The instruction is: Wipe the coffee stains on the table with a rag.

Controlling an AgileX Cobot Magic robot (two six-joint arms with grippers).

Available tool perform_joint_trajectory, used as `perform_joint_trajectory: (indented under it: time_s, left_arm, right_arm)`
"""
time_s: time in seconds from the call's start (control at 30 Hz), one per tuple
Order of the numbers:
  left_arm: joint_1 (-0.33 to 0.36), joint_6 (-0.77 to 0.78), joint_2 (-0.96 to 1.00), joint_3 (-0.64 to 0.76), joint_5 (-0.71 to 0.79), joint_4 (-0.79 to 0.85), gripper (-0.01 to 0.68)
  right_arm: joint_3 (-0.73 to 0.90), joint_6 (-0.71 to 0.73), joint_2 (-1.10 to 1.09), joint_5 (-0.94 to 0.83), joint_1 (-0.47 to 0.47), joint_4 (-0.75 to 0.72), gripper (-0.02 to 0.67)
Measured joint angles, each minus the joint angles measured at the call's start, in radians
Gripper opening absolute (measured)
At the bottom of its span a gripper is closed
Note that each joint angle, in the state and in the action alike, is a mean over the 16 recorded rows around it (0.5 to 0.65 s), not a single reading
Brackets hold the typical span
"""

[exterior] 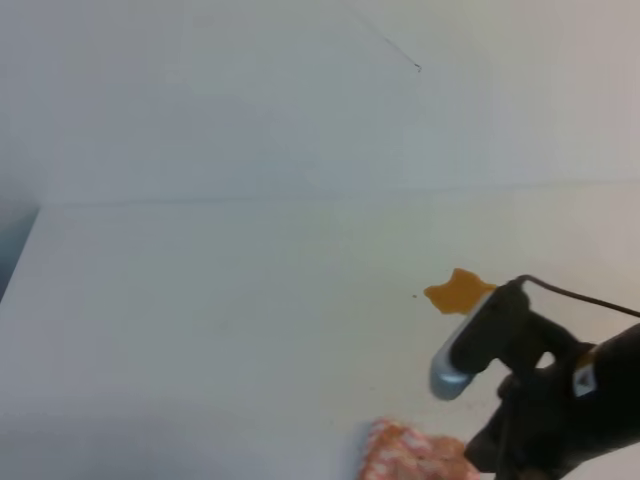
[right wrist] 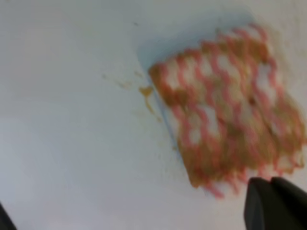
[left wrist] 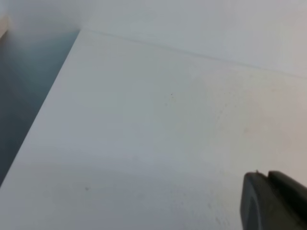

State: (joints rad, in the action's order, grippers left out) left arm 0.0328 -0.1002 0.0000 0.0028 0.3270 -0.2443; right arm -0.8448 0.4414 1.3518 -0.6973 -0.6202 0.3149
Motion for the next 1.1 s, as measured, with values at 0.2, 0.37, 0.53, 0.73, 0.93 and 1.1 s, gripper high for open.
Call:
perform_joint_trajectory:
  time_s: [0.2,0.37,0.53,0.73,0.93,1.1]
  left_arm:
    - [0.000,0.000,0.000,0.000,0.000,0.000,-0.001]
    - [0.000,0.000,0.000,-0.003,0.001,0.000,-0.001]
    - [0.000,0.000,0.000,-0.003,0.001,0.000,-0.001]
    - [0.000,0.000,-0.003,0.003,-0.001,0.000,-0.001]
    - [0.000,0.000,-0.003,0.003,-0.001,0.000,-0.001]
    - [0.000,0.000,-0.003,0.003,-0.001,0.000,-0.001]
  right_arm:
    - [-0.072,0.048,0.152,0.037,-0.111,-0.037,0.064]
    - [-0.143,0.091,0.270,0.032,-0.141,-0.045,0.150]
    - [-0.194,0.125,0.377,0.006,-0.143,-0.058,0.235]
    - [-0.213,0.155,0.475,0.019,-0.143,-0.090,0.285]
    - [-0.215,0.165,0.536,0.052,-0.143,-0.137,0.266]
    - [-0.218,0.165,0.561,0.095,-0.142,-0.175,0.195]
